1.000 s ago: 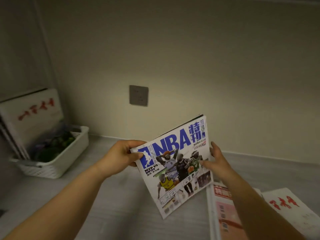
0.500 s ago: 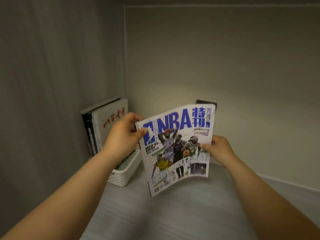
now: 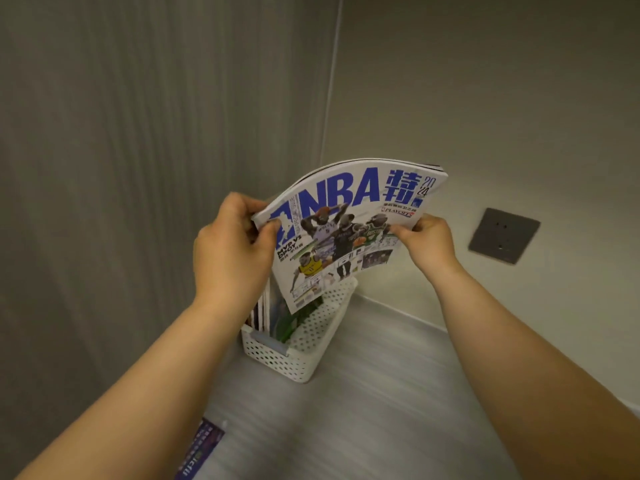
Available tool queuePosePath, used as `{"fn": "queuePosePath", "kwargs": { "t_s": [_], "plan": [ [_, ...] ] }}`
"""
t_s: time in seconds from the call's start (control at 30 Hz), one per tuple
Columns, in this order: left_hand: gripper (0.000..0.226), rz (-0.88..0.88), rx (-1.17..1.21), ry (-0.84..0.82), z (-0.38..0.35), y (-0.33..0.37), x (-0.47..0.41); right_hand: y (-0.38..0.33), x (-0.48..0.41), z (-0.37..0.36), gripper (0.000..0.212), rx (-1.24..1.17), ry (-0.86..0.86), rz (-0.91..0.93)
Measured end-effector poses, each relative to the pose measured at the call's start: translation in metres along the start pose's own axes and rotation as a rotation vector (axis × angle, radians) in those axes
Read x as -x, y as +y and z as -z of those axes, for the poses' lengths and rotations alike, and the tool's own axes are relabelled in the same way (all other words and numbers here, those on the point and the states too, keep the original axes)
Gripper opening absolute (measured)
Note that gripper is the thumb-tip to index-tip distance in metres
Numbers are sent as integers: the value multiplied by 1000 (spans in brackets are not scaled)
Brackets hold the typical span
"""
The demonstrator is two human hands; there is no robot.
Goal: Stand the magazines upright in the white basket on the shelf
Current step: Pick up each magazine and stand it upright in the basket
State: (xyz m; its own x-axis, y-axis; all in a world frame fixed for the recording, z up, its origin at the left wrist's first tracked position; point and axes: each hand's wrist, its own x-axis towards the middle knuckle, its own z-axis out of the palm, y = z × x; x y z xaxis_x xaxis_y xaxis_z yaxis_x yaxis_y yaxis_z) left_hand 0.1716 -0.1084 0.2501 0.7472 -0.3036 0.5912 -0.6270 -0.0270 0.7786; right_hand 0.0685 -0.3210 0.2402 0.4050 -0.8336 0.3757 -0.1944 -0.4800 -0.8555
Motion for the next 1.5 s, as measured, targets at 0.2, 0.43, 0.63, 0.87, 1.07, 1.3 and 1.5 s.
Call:
{"fn": "queuePosePath", "kwargs": {
  "t_s": [0.2, 0.43, 0.63, 0.87, 1.07, 1.3, 1.5],
  "plan": [
    [11, -3, -92, 10, -1, -31, 0, 19, -10, -46, 27, -90, -97, -105],
    [11, 48, -121, -41, -11, -61, 8, 47, -18, -78, 29, -91, -235, -215],
    [11, 91, -144, -79, -21, -78, 7, 69, -21, -100, 44, -91, -323, -265],
    [19, 105, -121, -40, -37, -85, -5, 84, 1, -135, 73, -361, -213, -366],
    [30, 145, -23, -60, -48, -99, -2, 72, 3, -155, 81, -324, -324, -347],
    [12, 176, -99, -122, -55, -121, 4, 74, 14, -167, 69, -304, -418, -416],
    [11, 166, -112, -109, -60, -125, 3, 70, 17, -174, 57, -331, -556, -492]
  ]
}}
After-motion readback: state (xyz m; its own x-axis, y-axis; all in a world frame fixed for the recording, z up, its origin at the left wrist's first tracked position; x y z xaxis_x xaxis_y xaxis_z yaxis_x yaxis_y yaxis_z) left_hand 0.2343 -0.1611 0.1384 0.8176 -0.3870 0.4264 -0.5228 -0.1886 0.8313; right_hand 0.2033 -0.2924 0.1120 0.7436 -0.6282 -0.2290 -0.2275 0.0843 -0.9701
